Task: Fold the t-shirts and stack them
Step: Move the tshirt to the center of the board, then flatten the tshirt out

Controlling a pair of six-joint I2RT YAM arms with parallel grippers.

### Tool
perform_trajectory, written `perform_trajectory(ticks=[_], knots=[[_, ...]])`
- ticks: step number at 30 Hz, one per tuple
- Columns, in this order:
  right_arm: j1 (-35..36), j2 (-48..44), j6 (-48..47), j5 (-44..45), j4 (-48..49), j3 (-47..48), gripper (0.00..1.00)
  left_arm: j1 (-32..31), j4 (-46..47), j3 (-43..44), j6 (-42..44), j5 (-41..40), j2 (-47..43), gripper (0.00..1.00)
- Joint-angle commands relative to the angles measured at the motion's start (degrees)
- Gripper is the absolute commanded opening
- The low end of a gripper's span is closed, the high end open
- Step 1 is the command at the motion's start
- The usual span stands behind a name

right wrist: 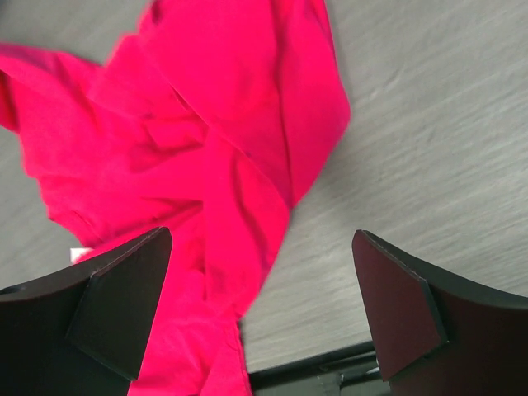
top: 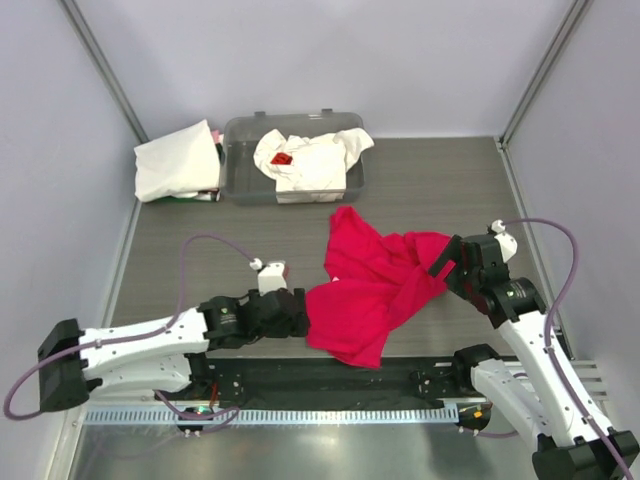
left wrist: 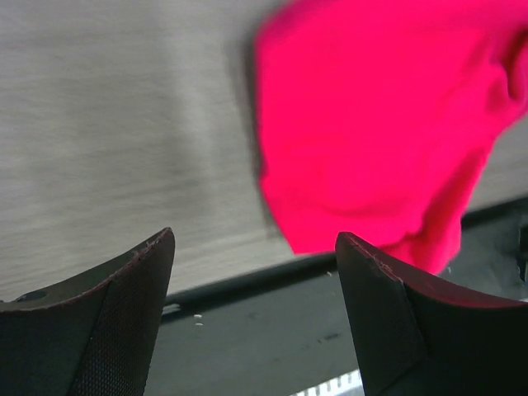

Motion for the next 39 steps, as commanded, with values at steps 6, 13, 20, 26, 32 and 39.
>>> perform_trajectory(ticks=[6, 13, 20, 26, 32, 39], knots=[[-0.1, 1.9, 3.9, -6.9, 5.1, -4.2, 0.98, -7.9, 21.2, -4.8, -11.6, 4.4, 10.3, 0.77], [-0.1, 14.9, 1.2, -7.4, 11.1, -3.8, 0.95, -7.9, 30.5, -3.8, -12.2, 5.2, 18.9, 0.51], [-0.1, 27.5, -3.7, -4.6, 14.7, 6.3, 0.83, -6.8, 23.1, -1.5, -15.8, -0.2, 18.3, 0.0], [-0.1, 36.4, -9.6, -2.7, 12.7, 16.2, 0.74, -5.7, -7.1, 2.7, -20.5, -15.5, -3.6, 0.0], [1.0, 45.8, -12.5, -7.1, 14.2, 20.0, 0.61, -4.2, -14.9, 1.4, -18.7, -17.5, -16.8, 0.0], [6.4, 52.6, -14.4, -9.2, 15.0, 24.4, 0.56, -4.1, -15.0, -3.8, -22.3, -14.9, -21.3, 0.0]])
